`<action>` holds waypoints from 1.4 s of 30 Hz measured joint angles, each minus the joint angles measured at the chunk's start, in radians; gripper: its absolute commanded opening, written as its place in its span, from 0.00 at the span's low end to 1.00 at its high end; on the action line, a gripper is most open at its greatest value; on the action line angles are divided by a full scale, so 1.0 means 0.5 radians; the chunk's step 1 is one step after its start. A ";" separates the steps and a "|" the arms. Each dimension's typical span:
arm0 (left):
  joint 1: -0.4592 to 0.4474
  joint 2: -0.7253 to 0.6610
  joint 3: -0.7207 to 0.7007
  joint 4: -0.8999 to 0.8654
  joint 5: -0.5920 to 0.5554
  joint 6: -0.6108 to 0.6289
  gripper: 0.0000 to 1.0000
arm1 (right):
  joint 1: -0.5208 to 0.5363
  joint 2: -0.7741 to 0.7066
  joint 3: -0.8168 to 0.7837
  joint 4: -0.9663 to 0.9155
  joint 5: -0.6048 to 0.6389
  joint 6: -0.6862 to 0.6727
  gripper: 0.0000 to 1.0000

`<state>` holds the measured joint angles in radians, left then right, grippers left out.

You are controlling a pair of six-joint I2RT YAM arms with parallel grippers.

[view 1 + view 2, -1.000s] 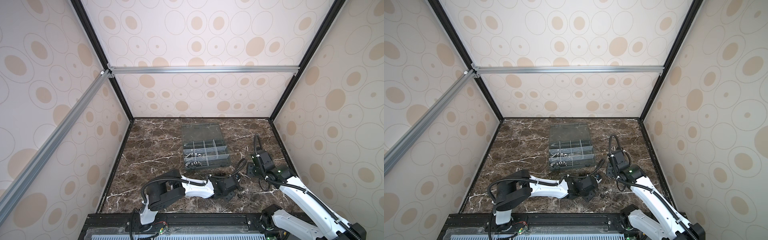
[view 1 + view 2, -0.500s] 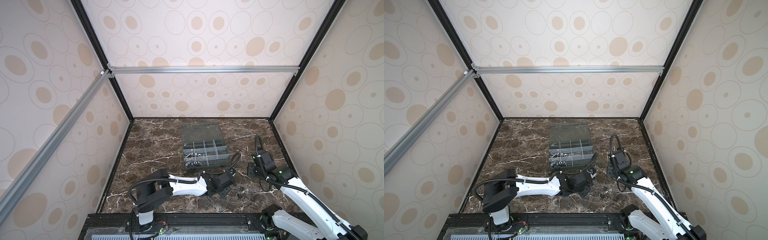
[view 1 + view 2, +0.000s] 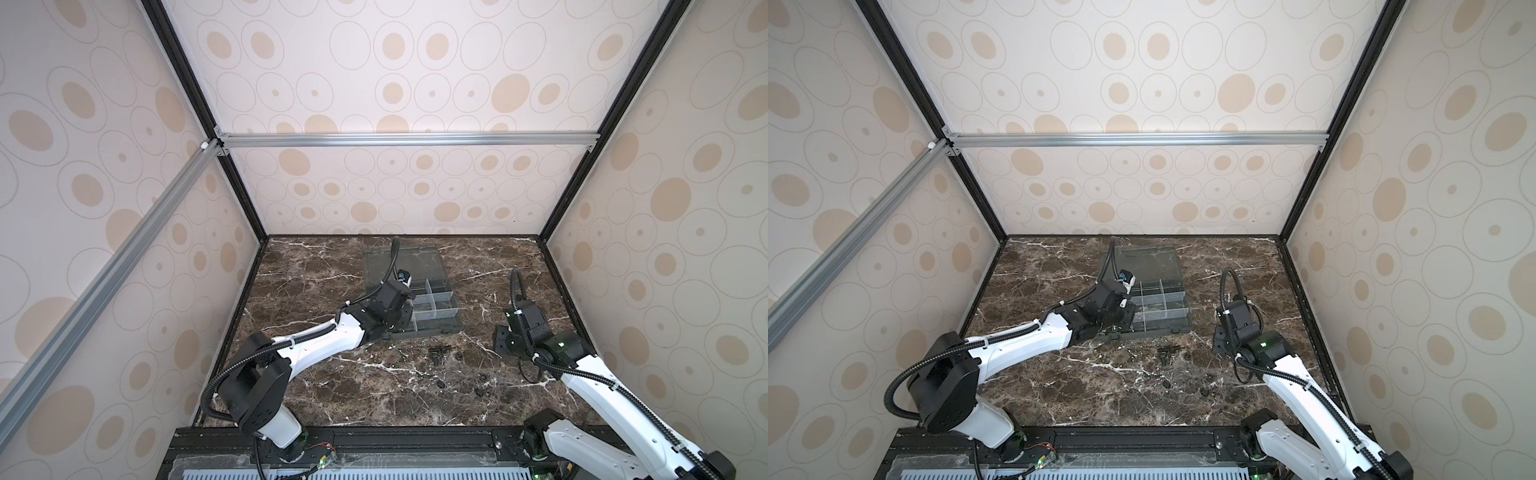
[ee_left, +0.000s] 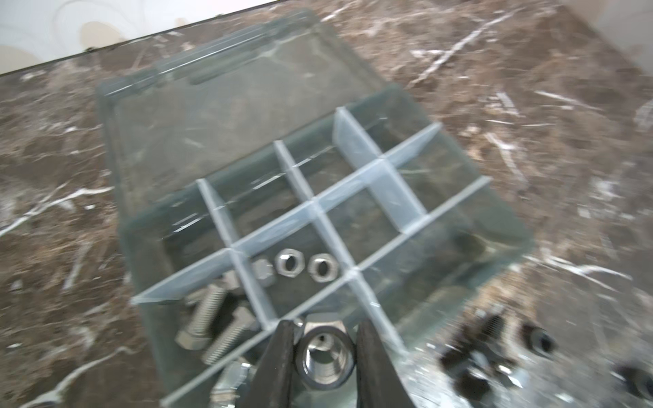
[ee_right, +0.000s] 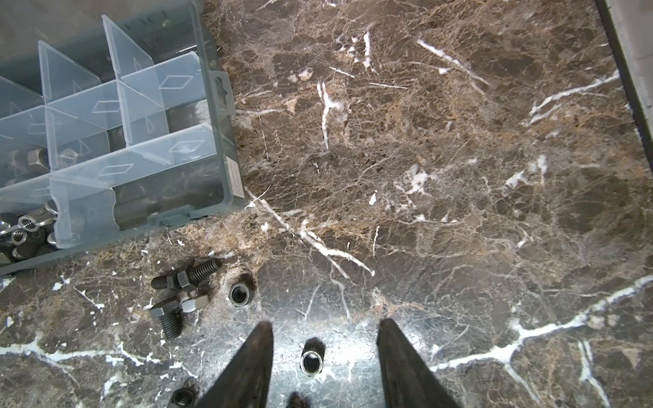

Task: Sort the screws and nuts into containers
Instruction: Place the nut into the container.

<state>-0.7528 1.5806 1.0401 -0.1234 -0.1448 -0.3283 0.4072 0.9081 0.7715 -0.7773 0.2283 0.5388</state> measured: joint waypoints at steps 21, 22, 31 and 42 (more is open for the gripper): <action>0.184 0.484 0.252 0.083 0.213 0.090 0.38 | 0.000 -0.027 0.000 -0.019 -0.054 0.029 0.51; 0.184 0.487 0.252 0.088 0.220 0.090 0.42 | 0.000 -0.029 0.000 -0.019 -0.058 0.029 0.51; 0.188 0.488 0.251 0.123 0.240 0.079 0.54 | 0.000 -0.033 0.000 -0.024 -0.108 0.029 0.51; 0.204 0.081 -0.008 0.185 0.206 0.037 0.57 | 0.000 0.031 -0.022 0.023 -0.227 0.034 0.51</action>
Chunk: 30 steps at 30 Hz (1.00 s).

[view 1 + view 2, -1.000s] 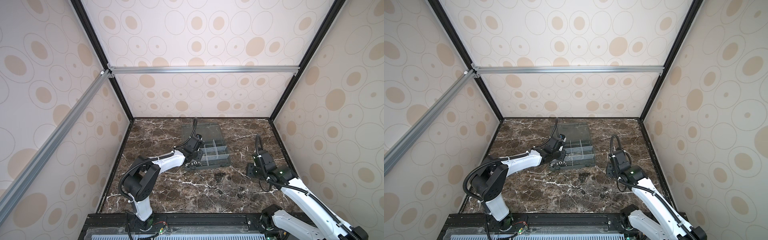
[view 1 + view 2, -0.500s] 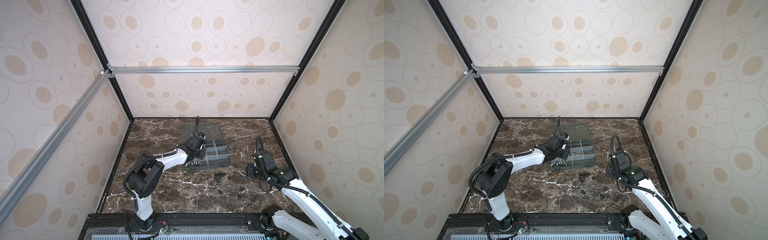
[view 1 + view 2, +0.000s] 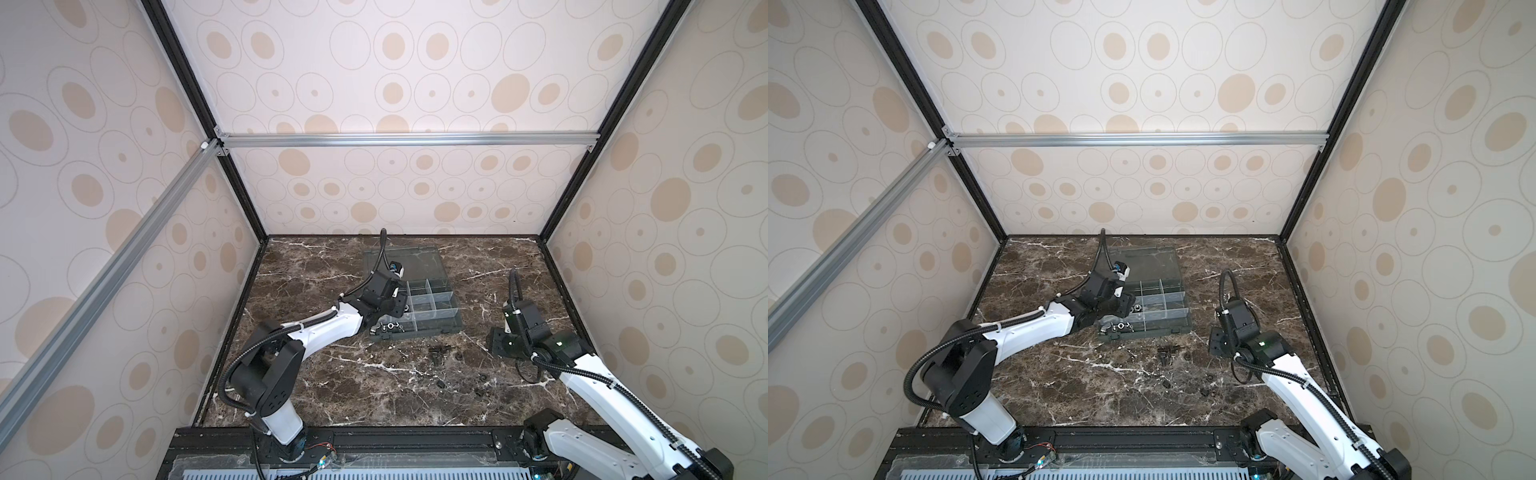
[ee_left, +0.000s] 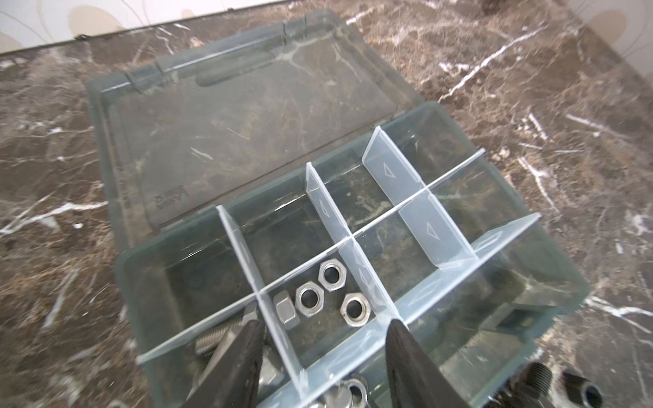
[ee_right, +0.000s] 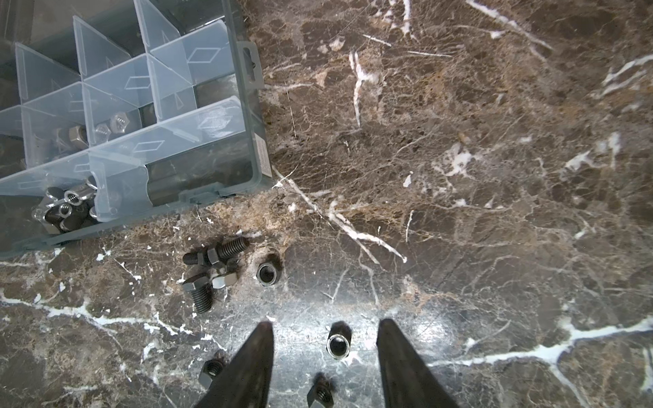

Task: Sort the screws and nuts into containers
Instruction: Place the nut into the container, then pick up the nut from the center of the table.

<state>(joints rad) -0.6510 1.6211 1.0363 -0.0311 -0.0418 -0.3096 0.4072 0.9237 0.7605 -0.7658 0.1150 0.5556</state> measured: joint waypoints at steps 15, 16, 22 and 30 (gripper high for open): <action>0.034 -0.610 -0.560 0.031 -0.094 -0.179 0.59 | 0.148 0.177 -0.076 0.138 -0.082 0.042 0.51; 0.034 -0.652 -0.599 0.030 -0.104 -0.194 0.59 | 0.172 0.201 -0.076 0.154 -0.081 0.048 0.51; 0.034 -0.847 -0.770 0.020 -0.143 -0.264 0.60 | 0.308 0.374 -0.076 0.248 -0.080 0.080 0.51; 0.035 -1.025 -0.900 -0.006 -0.170 -0.332 0.61 | 0.439 0.597 -0.073 0.381 -0.082 0.126 0.51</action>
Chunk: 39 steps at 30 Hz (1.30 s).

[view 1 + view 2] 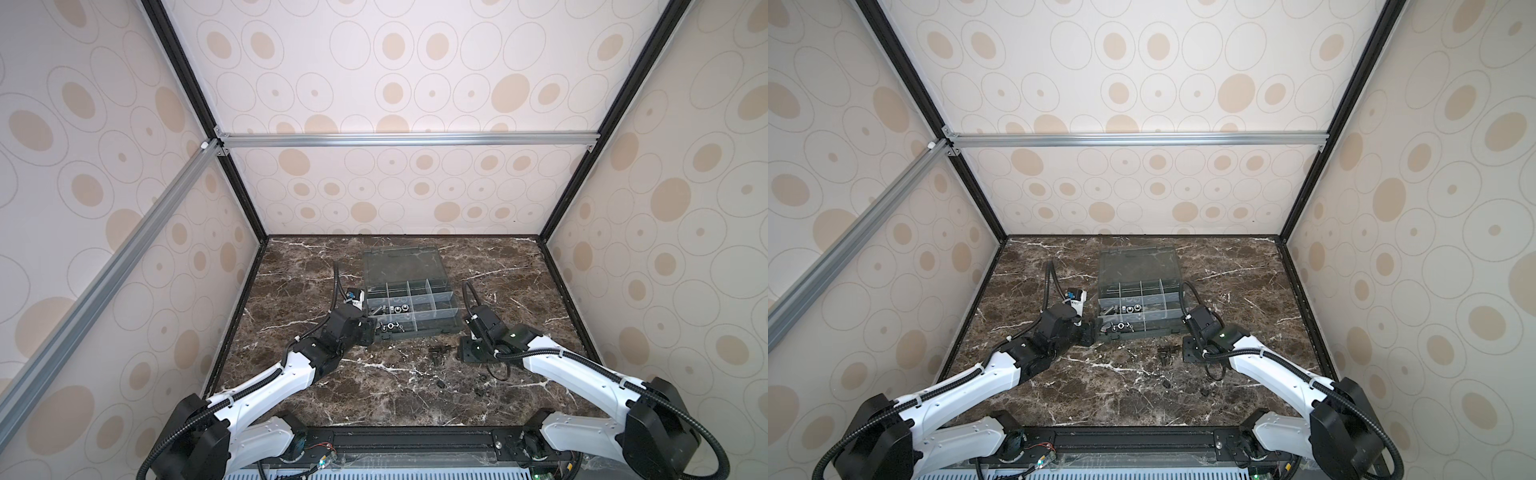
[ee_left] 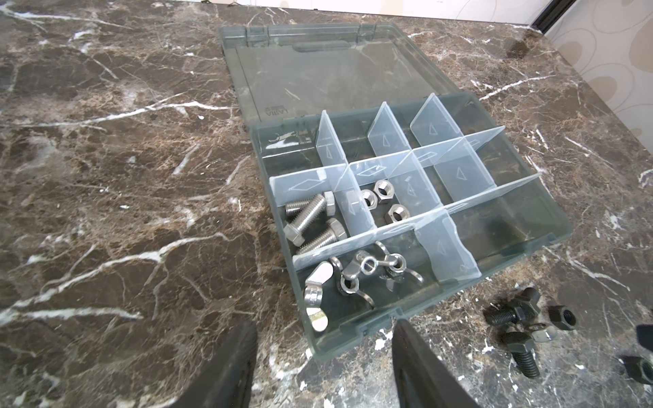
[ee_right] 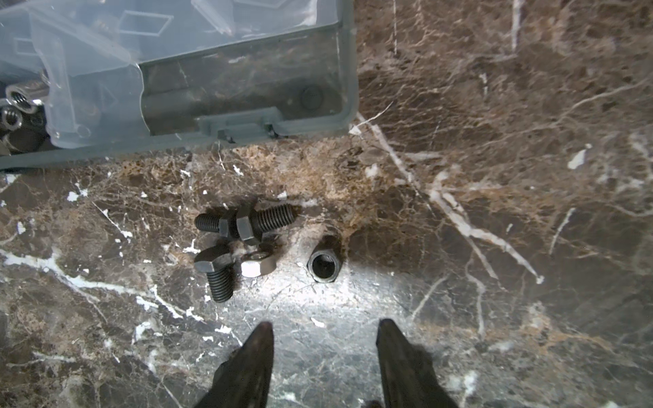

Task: Sort the screws and nuts into containers
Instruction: Pick up the nut from the center of the table.

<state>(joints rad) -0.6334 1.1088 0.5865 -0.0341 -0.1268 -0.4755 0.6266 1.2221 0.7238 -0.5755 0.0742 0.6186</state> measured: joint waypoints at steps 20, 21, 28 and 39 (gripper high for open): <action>0.002 -0.150 -0.149 -0.014 -0.002 -0.105 0.63 | 0.076 0.351 0.055 0.230 -0.106 0.050 0.49; 0.002 -0.151 -0.150 -0.014 -0.002 -0.106 0.63 | 0.080 0.365 0.060 0.237 -0.108 0.050 0.49; 0.002 -0.157 -0.157 -0.013 0.002 -0.120 0.63 | 0.108 0.432 0.073 0.266 -0.124 0.050 0.48; 0.002 -0.161 -0.179 -0.013 0.010 -0.127 0.63 | 0.121 0.504 0.101 0.300 -0.142 0.050 0.43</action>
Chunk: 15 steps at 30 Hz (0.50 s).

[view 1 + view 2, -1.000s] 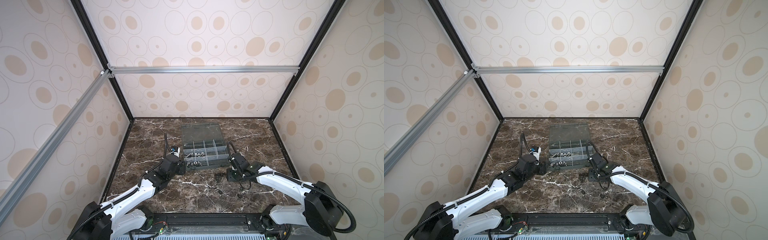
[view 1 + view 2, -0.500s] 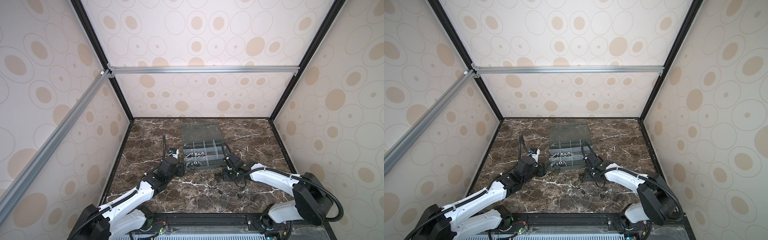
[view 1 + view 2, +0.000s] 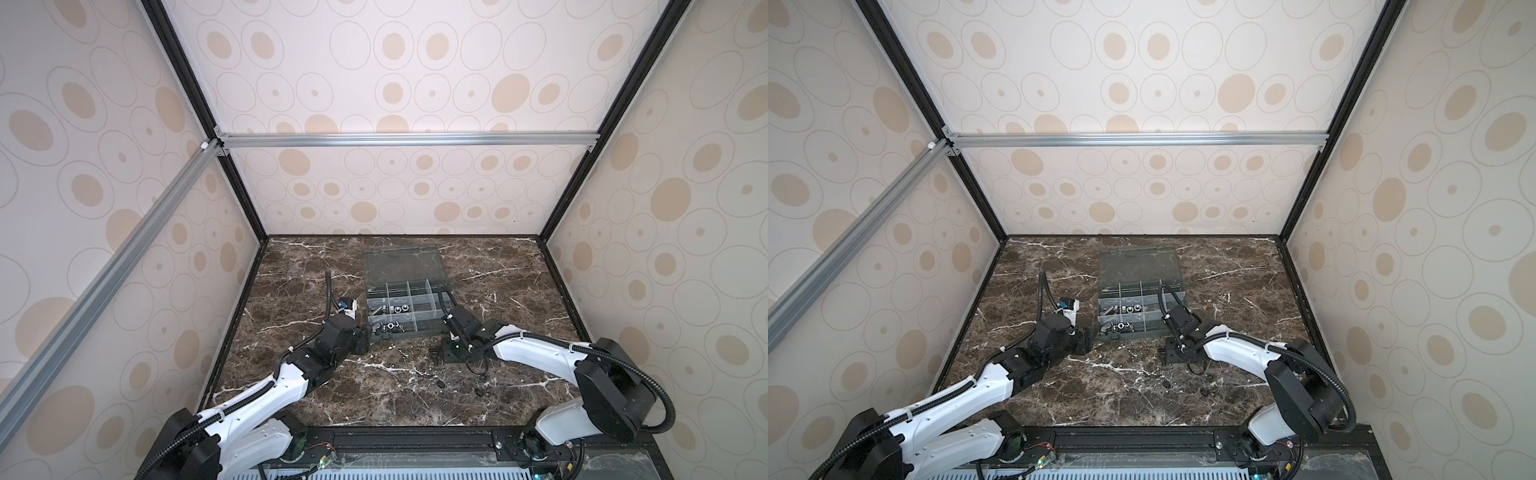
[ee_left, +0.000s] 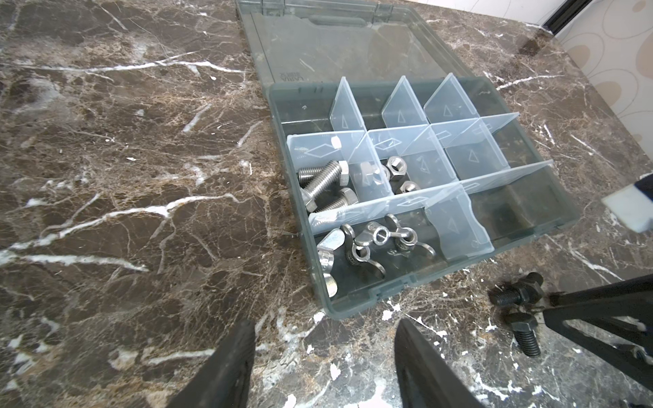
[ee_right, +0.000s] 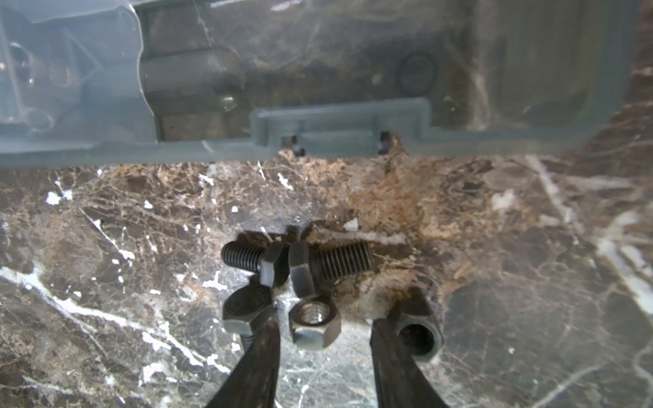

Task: Sort the screws and nuts into containers
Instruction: Pick up the nut from the center of the table.

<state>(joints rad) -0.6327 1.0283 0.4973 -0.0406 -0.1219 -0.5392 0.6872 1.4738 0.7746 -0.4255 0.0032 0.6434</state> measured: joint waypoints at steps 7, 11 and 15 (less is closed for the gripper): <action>0.000 -0.008 -0.005 0.001 0.002 -0.002 0.63 | 0.008 0.041 0.003 0.016 -0.009 0.007 0.39; 0.000 -0.008 -0.008 0.001 0.003 -0.008 0.64 | 0.011 0.058 0.003 0.024 -0.011 0.007 0.38; 0.000 -0.008 -0.010 0.002 0.004 -0.013 0.64 | 0.011 0.063 0.003 0.043 -0.014 0.008 0.36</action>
<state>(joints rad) -0.6327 1.0245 0.4923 -0.0399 -0.1200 -0.5457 0.6930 1.5055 0.7761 -0.4042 -0.0040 0.6476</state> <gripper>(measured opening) 0.634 0.363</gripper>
